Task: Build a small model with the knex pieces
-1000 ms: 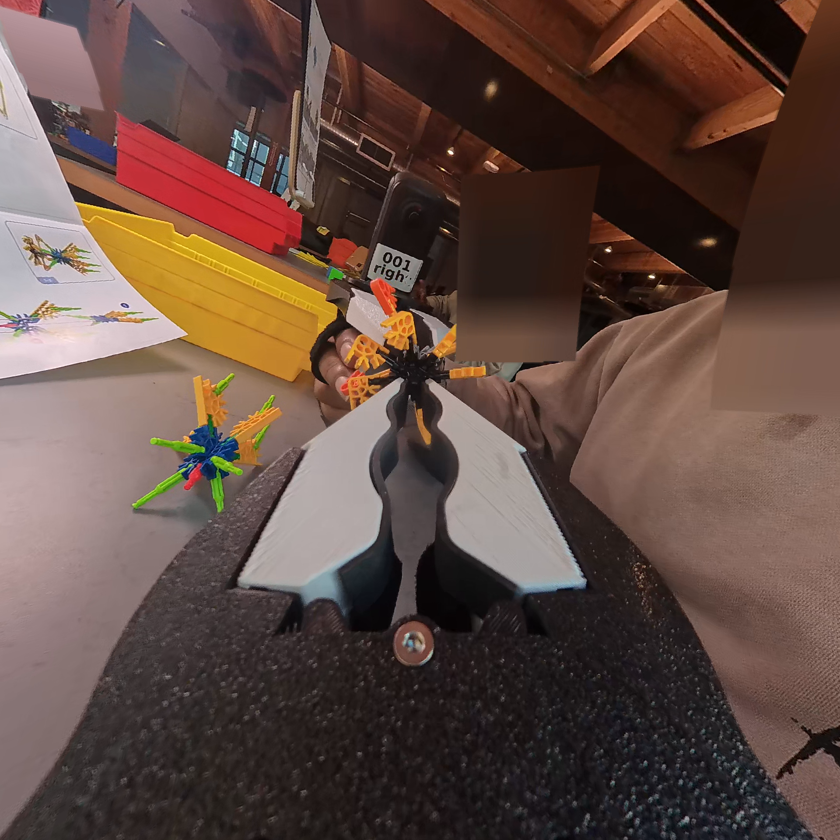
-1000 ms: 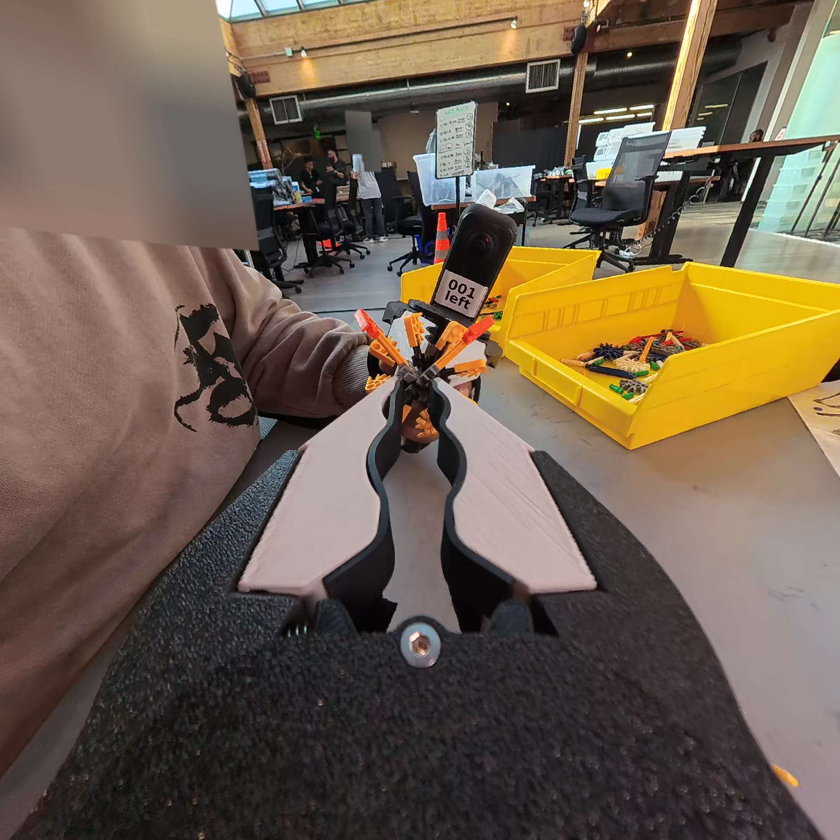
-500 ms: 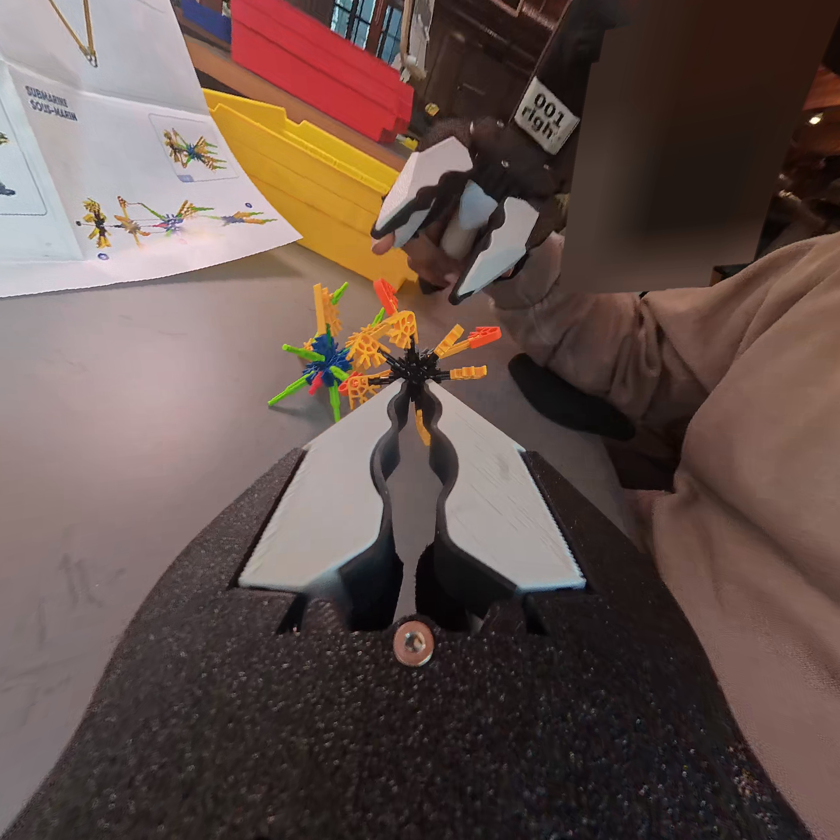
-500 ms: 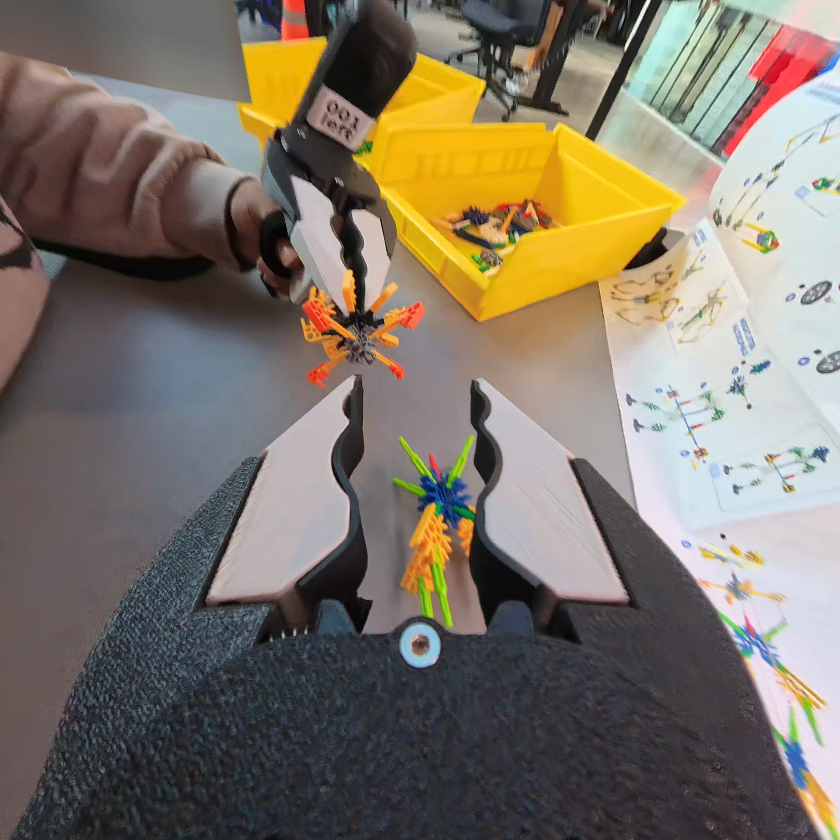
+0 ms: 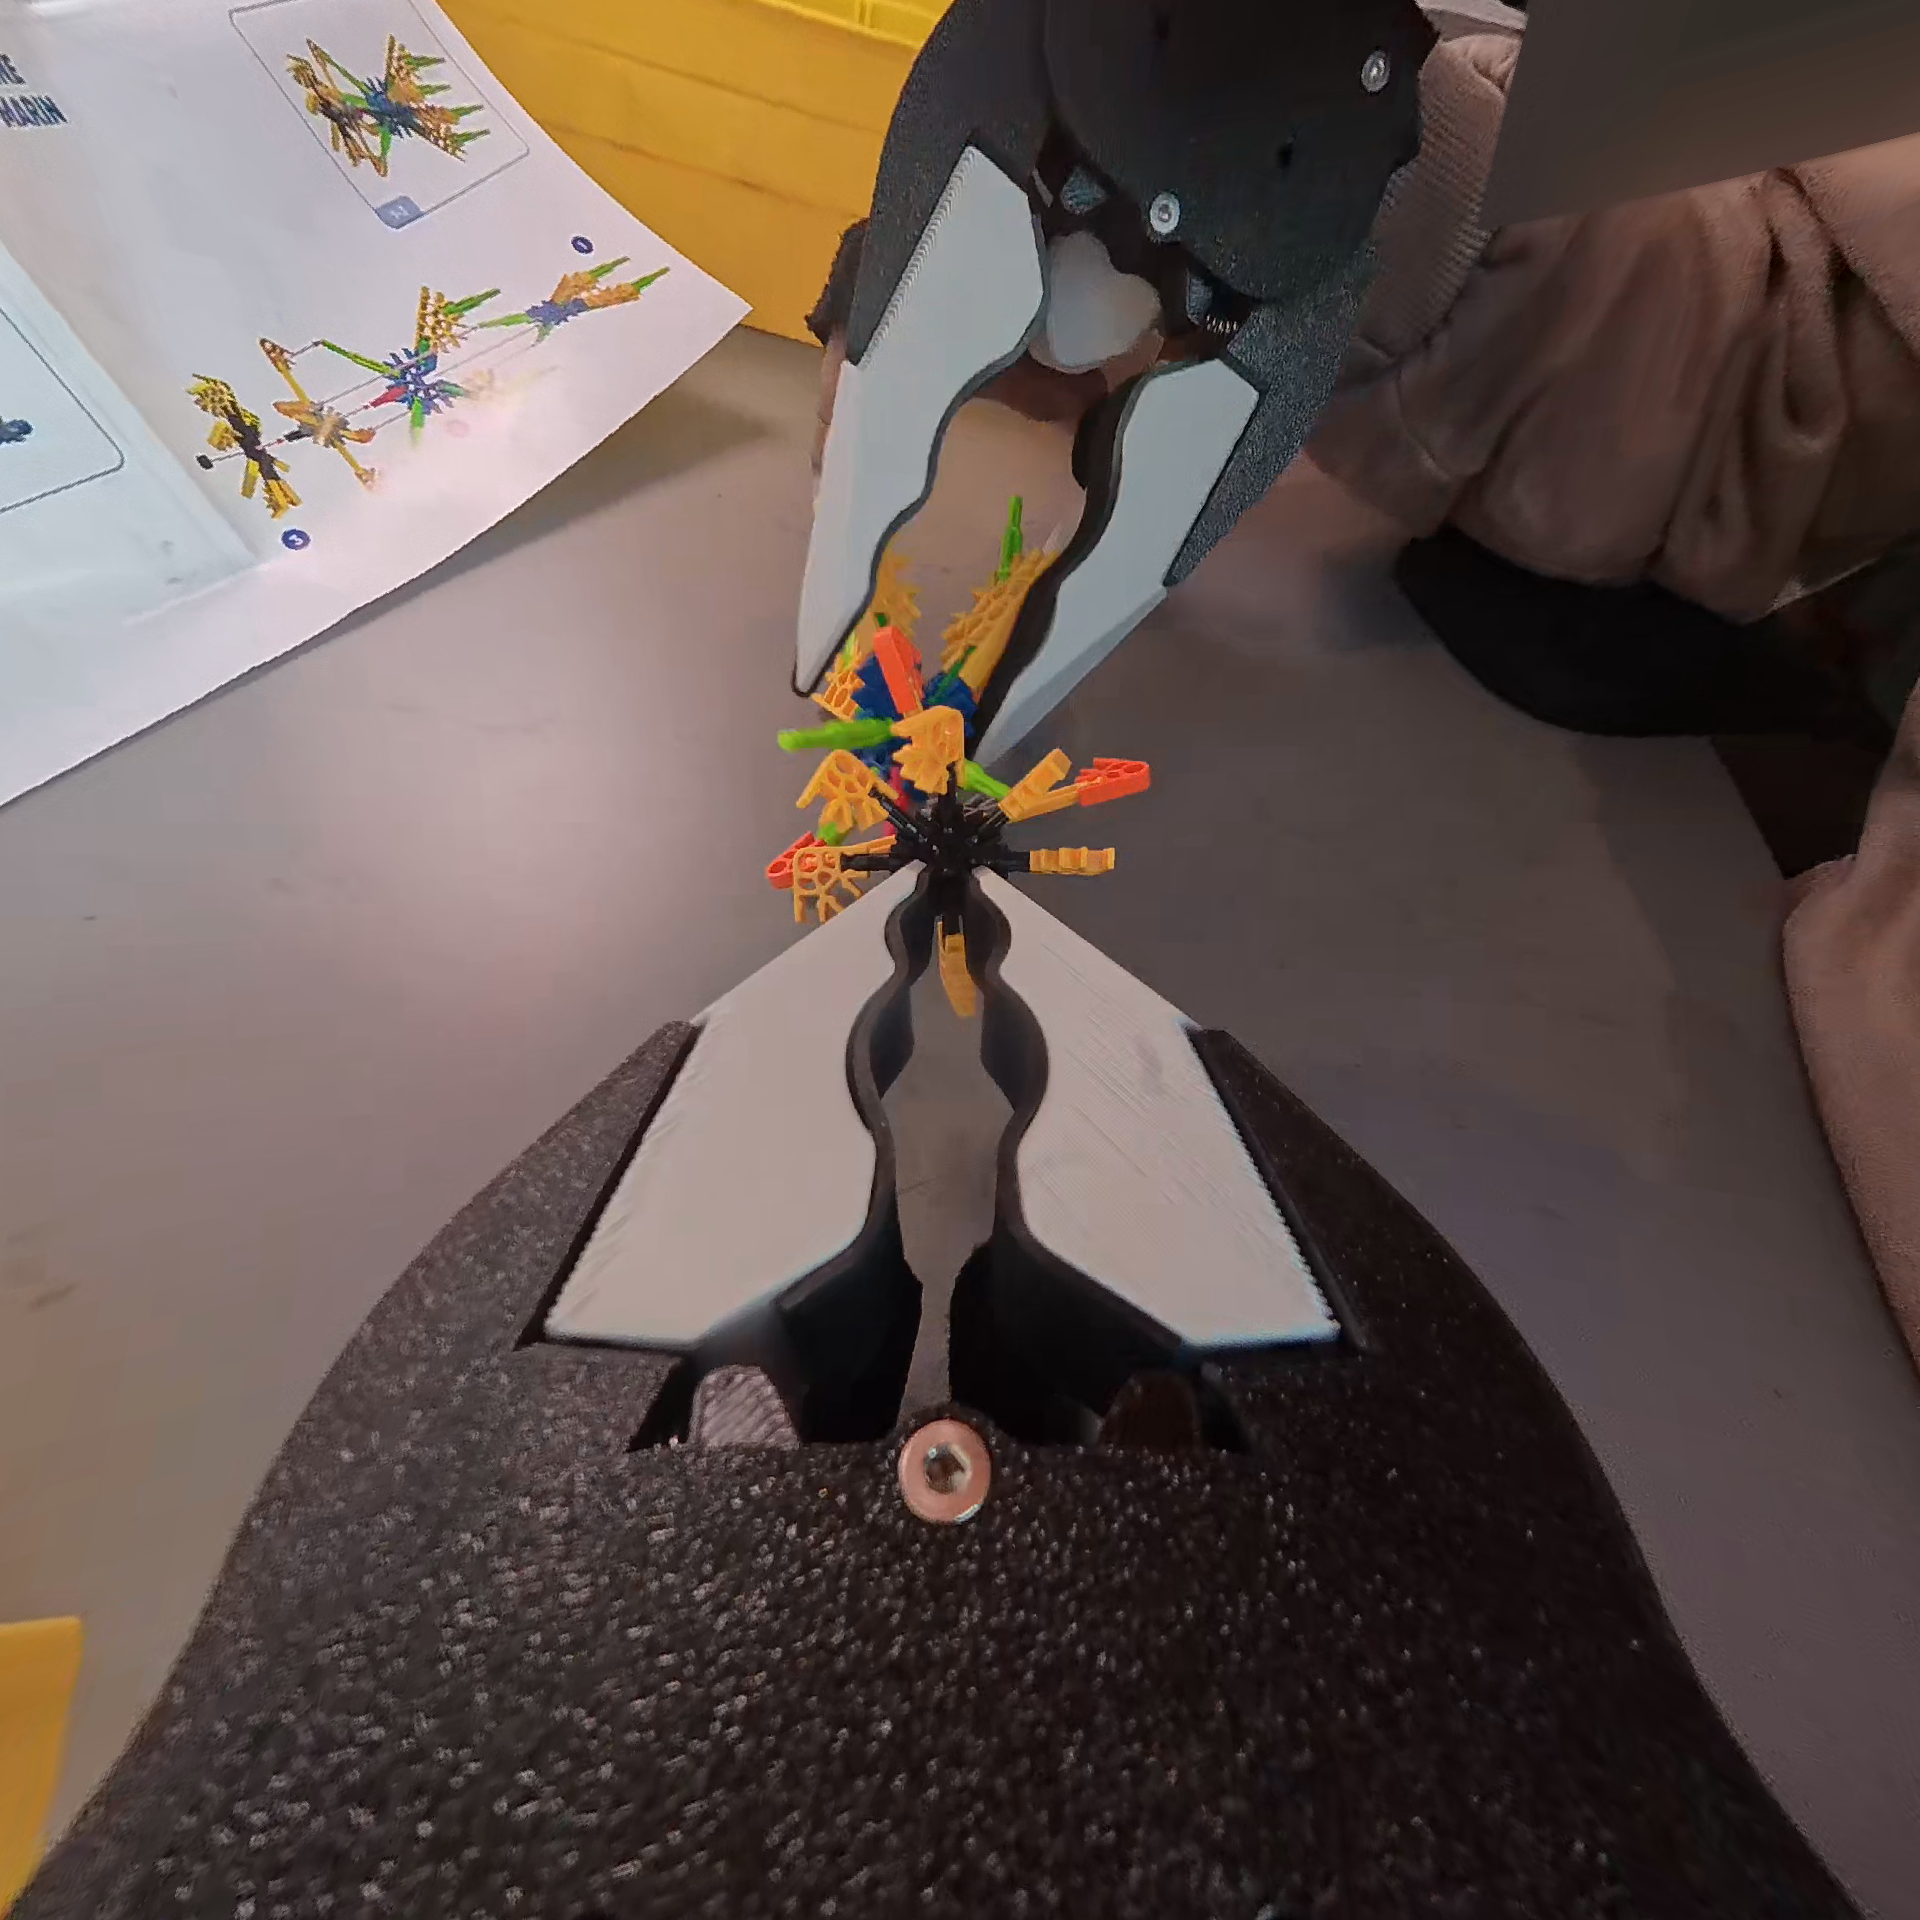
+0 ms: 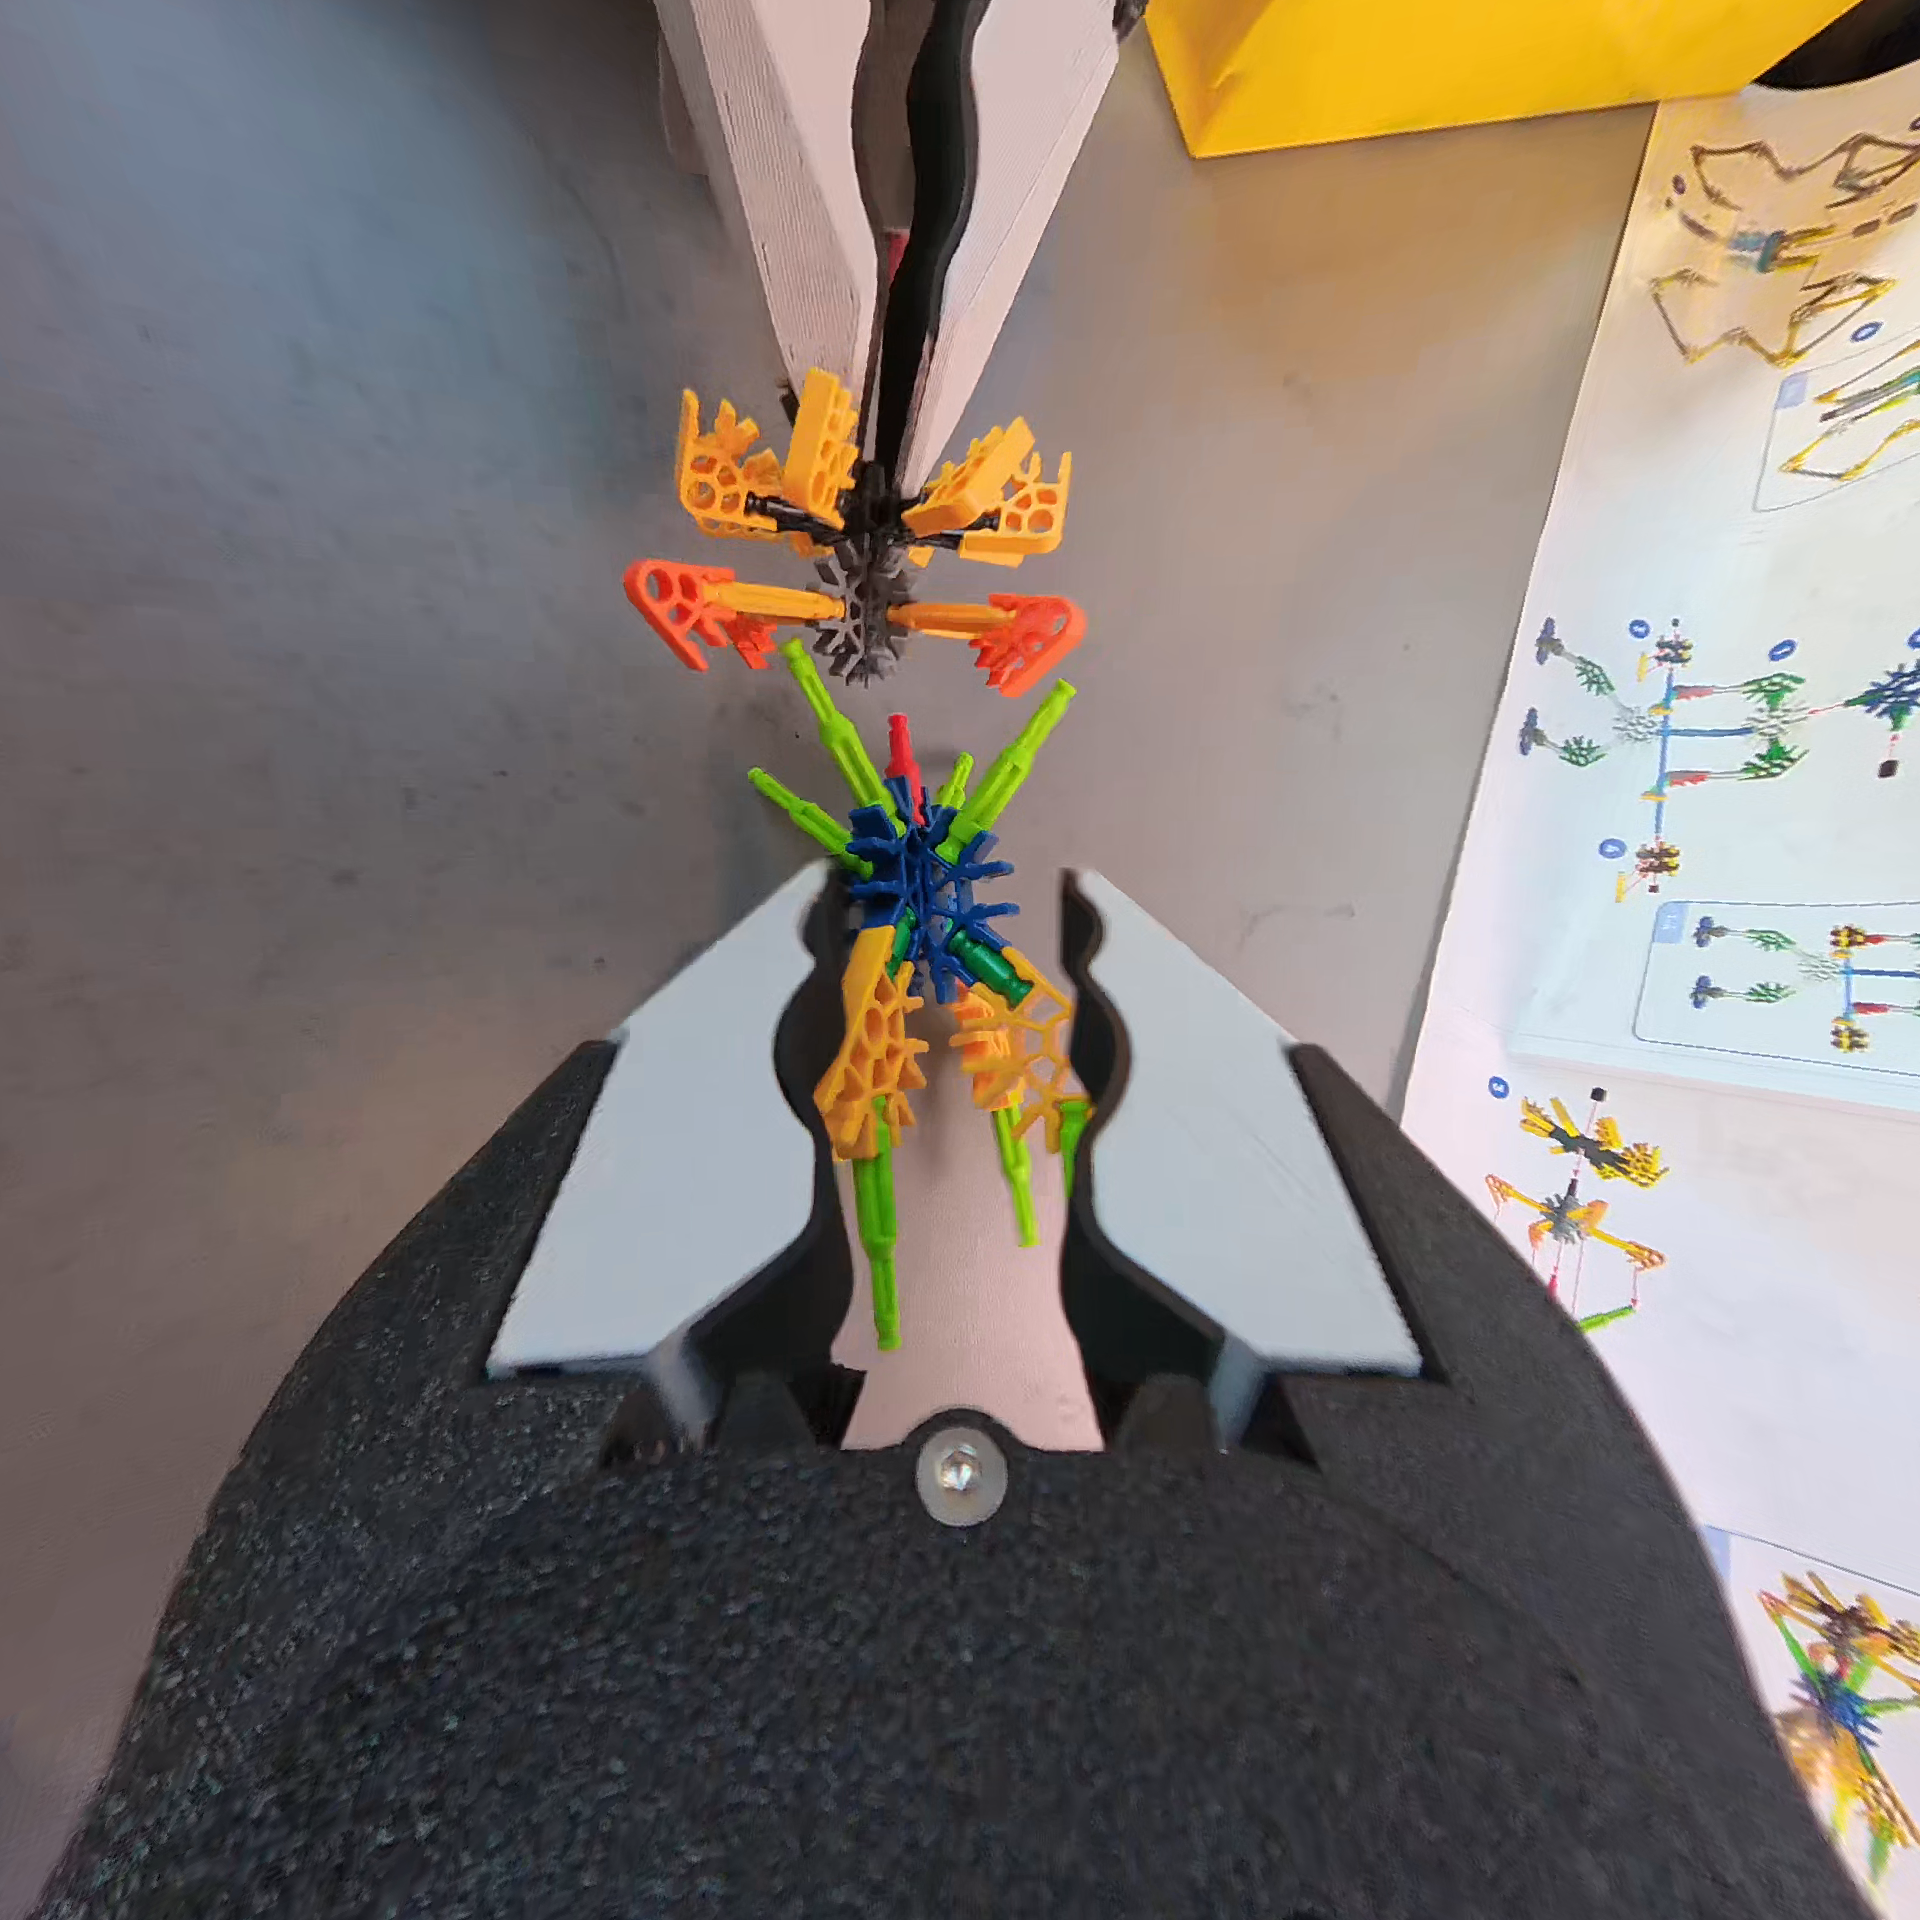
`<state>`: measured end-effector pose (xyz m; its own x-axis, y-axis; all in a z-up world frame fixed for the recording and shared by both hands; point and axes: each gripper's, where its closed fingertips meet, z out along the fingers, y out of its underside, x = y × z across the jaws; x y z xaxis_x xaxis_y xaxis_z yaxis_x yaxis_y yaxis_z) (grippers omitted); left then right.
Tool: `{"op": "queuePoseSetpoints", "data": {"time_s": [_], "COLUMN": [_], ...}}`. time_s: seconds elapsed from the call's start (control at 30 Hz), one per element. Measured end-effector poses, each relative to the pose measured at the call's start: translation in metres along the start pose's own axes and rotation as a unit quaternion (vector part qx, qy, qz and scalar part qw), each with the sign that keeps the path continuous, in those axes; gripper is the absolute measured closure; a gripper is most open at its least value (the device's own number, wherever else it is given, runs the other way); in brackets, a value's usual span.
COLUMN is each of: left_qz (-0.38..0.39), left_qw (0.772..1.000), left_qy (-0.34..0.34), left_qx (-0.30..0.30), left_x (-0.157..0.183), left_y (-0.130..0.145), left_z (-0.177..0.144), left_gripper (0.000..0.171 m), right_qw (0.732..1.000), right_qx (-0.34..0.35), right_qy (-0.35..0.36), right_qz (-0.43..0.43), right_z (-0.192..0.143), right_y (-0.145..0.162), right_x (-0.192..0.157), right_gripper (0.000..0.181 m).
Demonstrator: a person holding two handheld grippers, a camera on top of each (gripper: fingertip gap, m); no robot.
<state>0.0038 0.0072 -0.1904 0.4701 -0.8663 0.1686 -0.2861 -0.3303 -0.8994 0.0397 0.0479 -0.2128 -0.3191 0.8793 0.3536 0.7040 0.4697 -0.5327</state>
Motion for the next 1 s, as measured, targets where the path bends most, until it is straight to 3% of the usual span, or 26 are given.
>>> {"op": "queuePoseSetpoints", "data": {"time_s": [0.23, 0.53, 0.8, 1.0], "left_qz": [0.008, 0.002, 0.01, -0.012], "left_qw": [1.0, 0.995, 0.99, 0.991], "left_qy": [-0.011, 0.007, 0.029, 0.026], "left_qx": [0.016, 0.095, 0.136, 0.127], "left_x": [-0.001, 0.011, 0.021, 0.019], "left_y": [-0.003, -0.023, -0.033, -0.031], "left_z": [-0.004, -0.019, -0.025, -0.023], "left_gripper": [0.167, 0.167, 0.167, 0.167], "right_qw": [0.997, 0.988, 0.986, 0.986], "right_qx": [0.071, 0.152, 0.165, 0.164], "right_qy": [-0.016, -0.021, -0.013, -0.009], "right_qz": [0.01, 0.013, 0.012, 0.015], "right_z": [-0.008, -0.032, -0.045, -0.046], "right_y": [-0.011, -0.031, -0.041, -0.042], "right_x": [-0.005, -0.01, -0.008, -0.007], "right_gripper": [0.153, 0.153, 0.153, 0.153]}}
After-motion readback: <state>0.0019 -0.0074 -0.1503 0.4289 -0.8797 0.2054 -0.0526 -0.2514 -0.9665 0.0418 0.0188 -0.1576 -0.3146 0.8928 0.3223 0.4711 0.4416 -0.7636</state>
